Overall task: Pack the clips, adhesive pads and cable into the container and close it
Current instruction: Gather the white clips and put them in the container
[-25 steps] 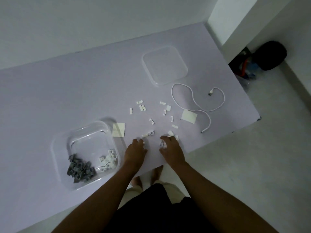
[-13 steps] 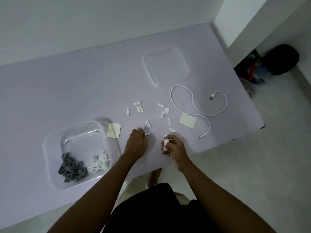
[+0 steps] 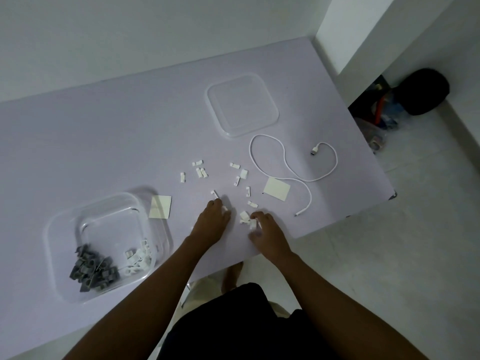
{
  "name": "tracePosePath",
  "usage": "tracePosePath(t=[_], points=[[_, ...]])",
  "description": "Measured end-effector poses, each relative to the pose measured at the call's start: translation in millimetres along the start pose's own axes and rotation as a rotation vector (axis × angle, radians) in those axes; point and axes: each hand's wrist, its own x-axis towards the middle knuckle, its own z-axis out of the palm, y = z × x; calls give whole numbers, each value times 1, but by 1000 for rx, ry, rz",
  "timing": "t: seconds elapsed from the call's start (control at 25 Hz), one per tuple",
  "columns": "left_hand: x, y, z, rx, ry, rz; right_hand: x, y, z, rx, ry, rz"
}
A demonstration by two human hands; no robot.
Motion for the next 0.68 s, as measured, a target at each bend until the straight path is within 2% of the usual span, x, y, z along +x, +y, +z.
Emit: tracePosePath(t=[0.16,0.24,0.28,0.4,0.52,0.68], points=[[7,11,3,-195,-68,-57,7,4,3,34,34,28],[12,14,3,-204,-75,-66,10,8,1,91,104,60],[12,19,1,-168,-82,-72,11,12,-1,115,147,80],[17,19,9,30,73,85,11,26,-9,106,189,95],[14,30,13,28,-39,-21,7,33,-11,84,125,71],[14,40,22,176,-46,-3,2,36,-7,56,124,64]])
